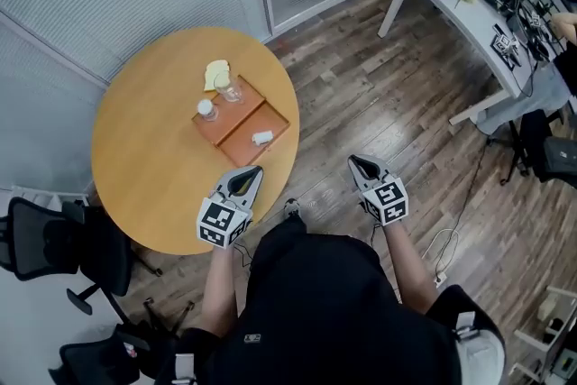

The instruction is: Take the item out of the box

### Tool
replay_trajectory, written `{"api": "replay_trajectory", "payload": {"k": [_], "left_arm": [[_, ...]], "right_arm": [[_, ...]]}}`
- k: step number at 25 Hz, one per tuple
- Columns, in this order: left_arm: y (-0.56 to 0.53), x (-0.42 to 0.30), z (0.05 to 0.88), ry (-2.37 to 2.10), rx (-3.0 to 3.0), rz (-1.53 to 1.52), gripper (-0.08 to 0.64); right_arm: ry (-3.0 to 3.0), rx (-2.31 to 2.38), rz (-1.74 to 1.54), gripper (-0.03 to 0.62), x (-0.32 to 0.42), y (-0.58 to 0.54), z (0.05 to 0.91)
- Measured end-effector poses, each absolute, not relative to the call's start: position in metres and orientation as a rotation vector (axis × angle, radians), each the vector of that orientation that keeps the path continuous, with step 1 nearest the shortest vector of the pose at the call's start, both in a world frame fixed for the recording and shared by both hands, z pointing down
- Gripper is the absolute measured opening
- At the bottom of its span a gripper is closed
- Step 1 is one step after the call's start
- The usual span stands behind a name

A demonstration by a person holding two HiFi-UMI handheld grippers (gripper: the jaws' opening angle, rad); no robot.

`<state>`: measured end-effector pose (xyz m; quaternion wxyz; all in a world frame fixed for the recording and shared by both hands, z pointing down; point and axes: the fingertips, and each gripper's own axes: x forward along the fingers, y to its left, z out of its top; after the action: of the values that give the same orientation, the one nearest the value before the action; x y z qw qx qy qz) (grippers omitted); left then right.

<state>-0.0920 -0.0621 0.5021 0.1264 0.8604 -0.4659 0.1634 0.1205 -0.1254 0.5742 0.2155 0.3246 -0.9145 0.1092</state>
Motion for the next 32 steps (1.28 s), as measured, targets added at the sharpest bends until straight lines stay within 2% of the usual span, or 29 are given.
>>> {"api": "replay_trajectory", "payload": {"k": [7,22,32], "left_arm": [[-0.086,-0.122,0.516,-1.321,2.505,0.465,0.008],[-0.131,-0.145,0.546,-1.163,2.545,0.528,0.008],[-0.145,-0.163,0.577,-1.21,2.465,0.577,0.008]], "right_arm": [[-2.507,0.882,0.284,0.009,0.089,-0.138,0.582],[-2.411,1.012,0.317,0.009,0.089,-0.162,0.594],[-2.419,0.866,0.342,0.009,0.06,-0.179,0.61]]}}
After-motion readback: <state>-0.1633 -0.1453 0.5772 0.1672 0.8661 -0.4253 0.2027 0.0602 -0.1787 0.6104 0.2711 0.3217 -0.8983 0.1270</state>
